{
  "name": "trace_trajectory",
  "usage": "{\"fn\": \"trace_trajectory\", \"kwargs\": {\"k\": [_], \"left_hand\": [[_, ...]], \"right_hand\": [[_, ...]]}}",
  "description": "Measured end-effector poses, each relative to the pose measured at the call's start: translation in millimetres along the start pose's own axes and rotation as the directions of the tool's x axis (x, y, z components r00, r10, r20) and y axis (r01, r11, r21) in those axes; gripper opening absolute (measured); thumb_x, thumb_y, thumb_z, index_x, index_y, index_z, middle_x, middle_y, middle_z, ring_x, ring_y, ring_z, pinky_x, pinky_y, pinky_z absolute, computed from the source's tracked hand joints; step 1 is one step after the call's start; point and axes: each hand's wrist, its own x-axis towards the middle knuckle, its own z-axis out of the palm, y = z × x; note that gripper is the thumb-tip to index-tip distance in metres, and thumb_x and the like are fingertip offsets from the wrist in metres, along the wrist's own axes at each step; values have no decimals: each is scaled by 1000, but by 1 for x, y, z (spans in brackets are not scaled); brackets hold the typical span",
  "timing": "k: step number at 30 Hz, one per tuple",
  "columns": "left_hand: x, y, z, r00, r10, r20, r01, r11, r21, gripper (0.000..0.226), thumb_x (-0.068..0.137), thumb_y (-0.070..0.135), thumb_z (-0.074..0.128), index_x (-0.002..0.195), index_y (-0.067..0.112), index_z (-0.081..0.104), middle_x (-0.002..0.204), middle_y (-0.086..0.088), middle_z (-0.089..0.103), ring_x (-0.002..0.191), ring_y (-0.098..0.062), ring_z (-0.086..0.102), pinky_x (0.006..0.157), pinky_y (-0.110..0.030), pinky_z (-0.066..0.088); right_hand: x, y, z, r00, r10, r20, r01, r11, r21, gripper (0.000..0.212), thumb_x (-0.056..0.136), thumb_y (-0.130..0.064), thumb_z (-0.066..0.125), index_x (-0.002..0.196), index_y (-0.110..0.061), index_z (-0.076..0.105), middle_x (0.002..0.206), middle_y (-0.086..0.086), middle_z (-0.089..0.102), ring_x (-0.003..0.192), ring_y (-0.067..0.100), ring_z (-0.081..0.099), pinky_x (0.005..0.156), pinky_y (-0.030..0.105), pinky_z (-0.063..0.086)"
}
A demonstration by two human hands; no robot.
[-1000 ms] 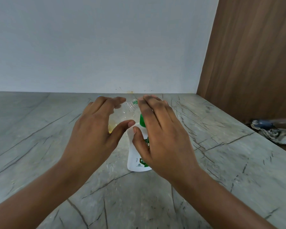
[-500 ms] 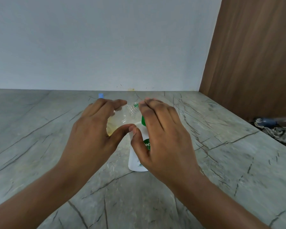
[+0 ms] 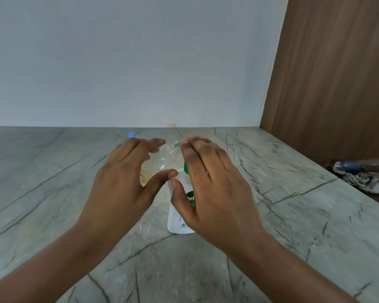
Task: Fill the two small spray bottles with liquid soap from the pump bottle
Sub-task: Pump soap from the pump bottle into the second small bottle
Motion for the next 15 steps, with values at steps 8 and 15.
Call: {"fn": "trace_trajectory", "kwargs": {"k": [8,15], "left_hand": [[6,6,-5,1000,-16,3,15,999,36,50,79,49,56,118,18,59,104,1,62,90,-18,61,69,-26,41],[9,5,-7,1000,-8,-5,8,999,45,50,78,48,55,118,17,59,103,1,61,90,-18,60,67,-21,37]], "right_hand": [[7,3,-2,1000,-24,3,25,998,-58,44,91,-27,48,123,3,58,120,17,60,116,29,54,105,35,37],[10,5,0,999,-37,-25,35,998,-61,44,90,-27,52,123,2,57,119,16,60,114,28,54,103,31,37]]}}
